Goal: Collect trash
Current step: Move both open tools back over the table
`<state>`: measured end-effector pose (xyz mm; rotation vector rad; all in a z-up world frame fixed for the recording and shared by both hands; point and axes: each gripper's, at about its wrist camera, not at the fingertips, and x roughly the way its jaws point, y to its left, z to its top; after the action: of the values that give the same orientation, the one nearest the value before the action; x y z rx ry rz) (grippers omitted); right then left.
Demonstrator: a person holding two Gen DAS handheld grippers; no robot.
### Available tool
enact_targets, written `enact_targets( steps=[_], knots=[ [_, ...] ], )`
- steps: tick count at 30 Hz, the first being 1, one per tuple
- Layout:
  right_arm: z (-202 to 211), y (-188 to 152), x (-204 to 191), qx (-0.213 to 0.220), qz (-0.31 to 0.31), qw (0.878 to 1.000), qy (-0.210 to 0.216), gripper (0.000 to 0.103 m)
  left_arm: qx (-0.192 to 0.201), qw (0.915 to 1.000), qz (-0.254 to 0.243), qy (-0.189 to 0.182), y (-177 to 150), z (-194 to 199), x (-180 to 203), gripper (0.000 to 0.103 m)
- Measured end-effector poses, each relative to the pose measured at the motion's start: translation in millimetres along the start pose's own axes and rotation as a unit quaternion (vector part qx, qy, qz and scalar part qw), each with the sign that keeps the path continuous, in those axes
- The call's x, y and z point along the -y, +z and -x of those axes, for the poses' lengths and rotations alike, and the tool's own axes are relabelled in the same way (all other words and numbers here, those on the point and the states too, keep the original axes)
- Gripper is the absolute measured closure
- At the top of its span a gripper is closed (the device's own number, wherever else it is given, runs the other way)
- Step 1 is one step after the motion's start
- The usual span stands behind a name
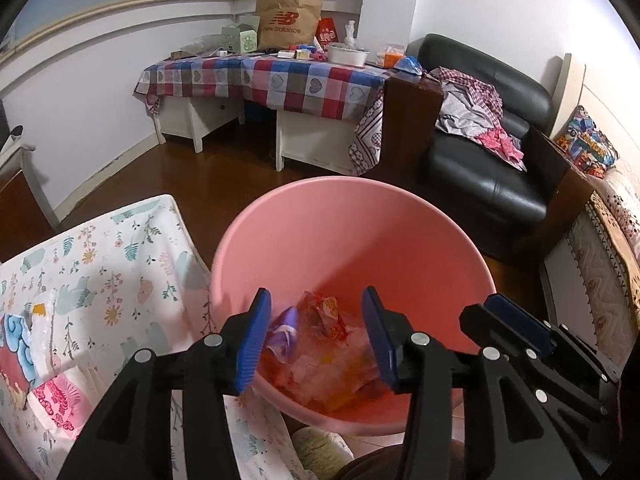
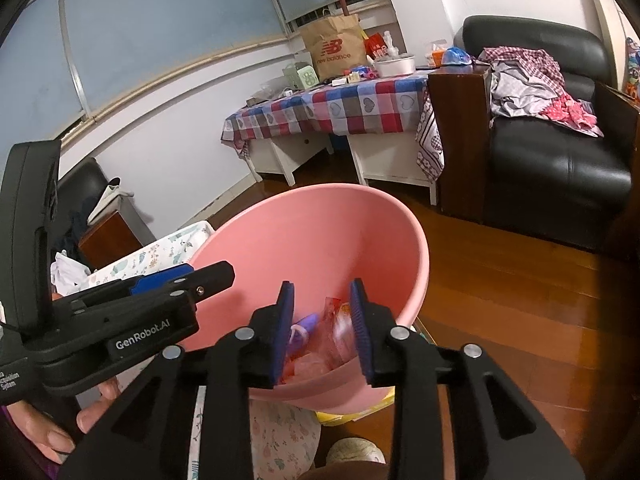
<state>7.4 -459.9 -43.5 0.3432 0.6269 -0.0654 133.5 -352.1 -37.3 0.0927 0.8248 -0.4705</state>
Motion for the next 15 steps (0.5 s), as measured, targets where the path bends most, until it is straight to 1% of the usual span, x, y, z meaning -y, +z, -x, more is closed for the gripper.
enact_targets(
  steps=[7,10,15],
  knots=[
    [9,1,-6,0.006,0.002,1.0,0.004,0.073,0.011,0.9999,0.006,0.008,-1,16,-10,0.054],
    [15,0,-10,0.008,0.005,1.0,0.007,0.073,0.02,0.9997,0.007,0.01,-2,26,-12,0.047],
    [27,-4,-19,0.012,0.01,1.0,0.009,0.072,0.04,0.9991,-0.002,0.015,-6,48,-13,0.045]
  ],
)
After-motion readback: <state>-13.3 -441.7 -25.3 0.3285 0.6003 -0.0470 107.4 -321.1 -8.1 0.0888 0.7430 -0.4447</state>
